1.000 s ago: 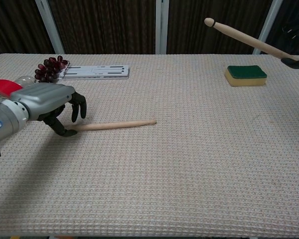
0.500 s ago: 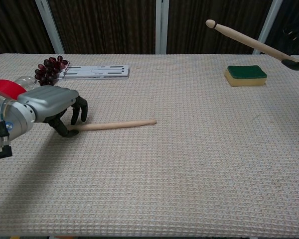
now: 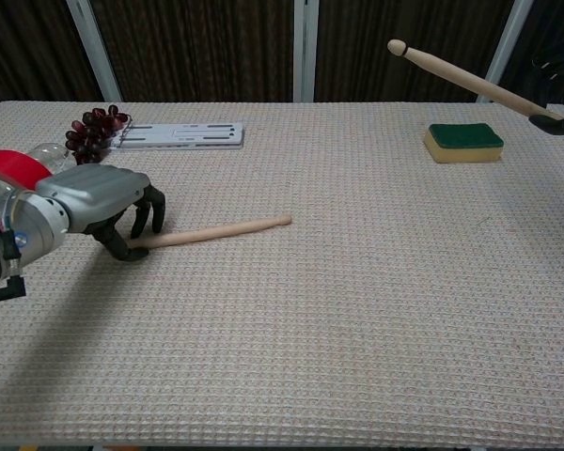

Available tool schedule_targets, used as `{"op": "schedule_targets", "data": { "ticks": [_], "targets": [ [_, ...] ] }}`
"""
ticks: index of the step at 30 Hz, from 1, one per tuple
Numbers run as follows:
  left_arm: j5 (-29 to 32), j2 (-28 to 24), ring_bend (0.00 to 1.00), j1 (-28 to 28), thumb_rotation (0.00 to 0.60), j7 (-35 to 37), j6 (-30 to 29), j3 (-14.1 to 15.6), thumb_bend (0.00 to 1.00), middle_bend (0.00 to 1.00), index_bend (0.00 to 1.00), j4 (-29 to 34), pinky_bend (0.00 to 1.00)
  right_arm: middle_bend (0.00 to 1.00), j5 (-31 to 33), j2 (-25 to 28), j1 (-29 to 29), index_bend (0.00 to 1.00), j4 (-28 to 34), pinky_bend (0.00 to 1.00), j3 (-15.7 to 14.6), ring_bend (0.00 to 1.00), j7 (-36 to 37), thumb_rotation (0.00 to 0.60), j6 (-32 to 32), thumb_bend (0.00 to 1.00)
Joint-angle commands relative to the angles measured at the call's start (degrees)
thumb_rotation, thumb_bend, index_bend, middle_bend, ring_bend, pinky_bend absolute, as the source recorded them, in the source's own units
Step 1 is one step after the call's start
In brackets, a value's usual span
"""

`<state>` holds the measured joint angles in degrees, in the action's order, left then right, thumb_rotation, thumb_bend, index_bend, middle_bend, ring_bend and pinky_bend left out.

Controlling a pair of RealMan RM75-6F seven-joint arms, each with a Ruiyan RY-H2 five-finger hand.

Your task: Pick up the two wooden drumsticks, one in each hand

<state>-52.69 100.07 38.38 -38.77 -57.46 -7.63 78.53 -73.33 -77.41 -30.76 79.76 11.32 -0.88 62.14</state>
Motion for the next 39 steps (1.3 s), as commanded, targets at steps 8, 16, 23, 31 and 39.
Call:
{"op": "schedule_targets", "data": {
  "ticks": [8,16,23,31,39],
  "targets": [
    [-1.2,-0.1,0.8,0.0,0.6,2.7,0.4,0.5,0.39,0.57,0.5,-0.3,0.87,0.57,0.2,0.0,0.1,0.6,0.0,0.4,0.0,0.38,-0.3,0.6,0.2,0.9],
    [-4.5,-1.3,0.82,-0.6,0.6,10.8,1.9,0.1,0.46,0.63,0.57,0.3,0.87,0.57,0.0,0.1,0.4,0.6,0.5,0.4,-0.2,0.39,-0.6,0.6,0.5,0.9],
    [-11.6,-4.6,0.82,-2.2,0.6,25.7,3.0,-0.7,0.53,0.69,0.62,0.4,0.87,0.58,-0.5,1.2,1.9,0.63,1.9,0.4,-0.9,0.4,2.0,0.6,1.3,0.9],
    [-22.2,-7.3,0.82,-2.8,0.6,47.1,1.3,-2.1,0.57,0.72,0.65,-0.2,0.87,0.59,-4.8,3.1,3.0,0.64,7.7,0.4,-3.0,0.41,13.2,0.6,-0.1,0.91],
    [-32.4,-7.0,0.82,-0.9,0.6,61.1,-3.5,-2.3,0.57,0.72,0.65,-2.3,0.87,0.6,-9.6,-1.2,1.5,0.66,11.3,0.4,-4.8,0.42,19.9,0.6,-1.4,0.92]
  ]
}}
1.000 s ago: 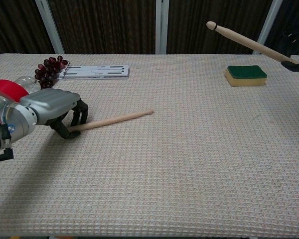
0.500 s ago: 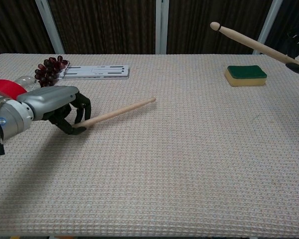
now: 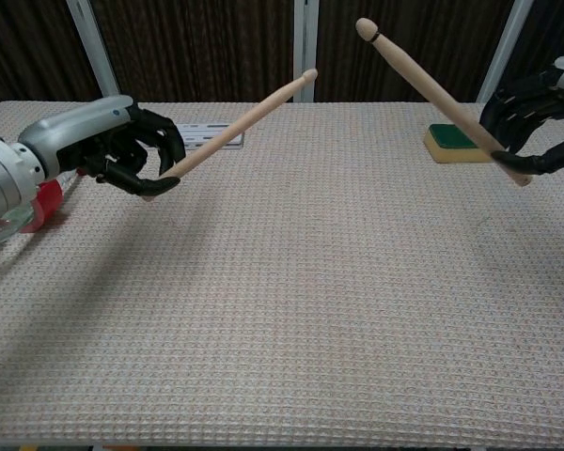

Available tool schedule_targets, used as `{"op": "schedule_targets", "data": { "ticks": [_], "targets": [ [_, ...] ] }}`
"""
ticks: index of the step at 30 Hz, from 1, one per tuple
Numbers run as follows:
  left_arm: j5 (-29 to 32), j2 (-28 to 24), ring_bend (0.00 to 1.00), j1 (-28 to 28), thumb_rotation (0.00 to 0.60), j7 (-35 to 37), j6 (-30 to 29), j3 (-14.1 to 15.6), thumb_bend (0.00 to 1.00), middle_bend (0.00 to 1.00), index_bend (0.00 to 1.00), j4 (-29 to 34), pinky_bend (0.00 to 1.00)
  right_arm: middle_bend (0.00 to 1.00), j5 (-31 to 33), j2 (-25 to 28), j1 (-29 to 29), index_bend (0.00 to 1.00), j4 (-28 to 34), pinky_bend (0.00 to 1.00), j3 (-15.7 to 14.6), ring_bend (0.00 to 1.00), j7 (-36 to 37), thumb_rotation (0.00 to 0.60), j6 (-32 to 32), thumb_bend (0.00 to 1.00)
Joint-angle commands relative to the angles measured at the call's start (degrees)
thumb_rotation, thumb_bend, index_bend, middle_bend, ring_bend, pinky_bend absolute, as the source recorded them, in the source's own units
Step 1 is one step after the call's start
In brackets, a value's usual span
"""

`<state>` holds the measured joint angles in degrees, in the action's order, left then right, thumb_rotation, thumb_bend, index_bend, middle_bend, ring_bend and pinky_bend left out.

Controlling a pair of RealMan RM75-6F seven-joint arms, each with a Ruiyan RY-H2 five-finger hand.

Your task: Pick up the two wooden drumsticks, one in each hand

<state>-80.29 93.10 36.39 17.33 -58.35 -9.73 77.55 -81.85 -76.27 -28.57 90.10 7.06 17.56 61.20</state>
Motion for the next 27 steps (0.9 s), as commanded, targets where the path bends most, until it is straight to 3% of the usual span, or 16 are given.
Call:
{"op": "schedule_targets", "data": {
  "ticks": [1,13,27],
  "targets": [
    [-6.1,0.3,0.82,1.6,0.6,6.2,-3.2,0.0,0.57,0.72,0.65,-1.7,0.87,0.6,-1.2,-3.7,-0.9,0.66,1.0,0.4,-0.4,0.42,1.9,0.6,-0.3,0.92],
    [-10.4,1.3,0.8,5.3,0.6,10.0,-5.2,0.3,0.57,0.72,0.65,-2.7,0.86,0.6,0.7,-12.6,-2.8,0.67,1.6,0.4,1.9,0.43,-3.6,0.6,1.1,0.92],
    [-11.9,3.1,0.79,5.7,0.6,11.4,-8.9,2.1,0.57,0.72,0.65,-5.6,0.86,0.6,4.1,-14.4,-3.1,0.68,3.4,0.4,3.3,0.43,-8.7,0.6,1.9,0.92]
  ]
}}
